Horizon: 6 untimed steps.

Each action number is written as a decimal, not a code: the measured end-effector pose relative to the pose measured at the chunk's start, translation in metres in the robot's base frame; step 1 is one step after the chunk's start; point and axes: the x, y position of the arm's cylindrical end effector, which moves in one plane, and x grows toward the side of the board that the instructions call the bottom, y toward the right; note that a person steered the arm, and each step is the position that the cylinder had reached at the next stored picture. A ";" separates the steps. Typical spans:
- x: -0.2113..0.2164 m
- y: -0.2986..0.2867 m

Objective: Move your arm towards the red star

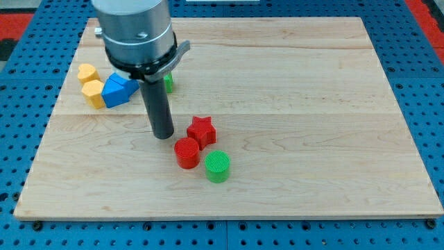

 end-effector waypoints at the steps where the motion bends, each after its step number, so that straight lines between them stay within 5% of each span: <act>1: 0.010 0.010; 3: 0.034 0.046; 4: 0.013 -0.008; 5: -0.027 0.036; 6: -0.014 0.055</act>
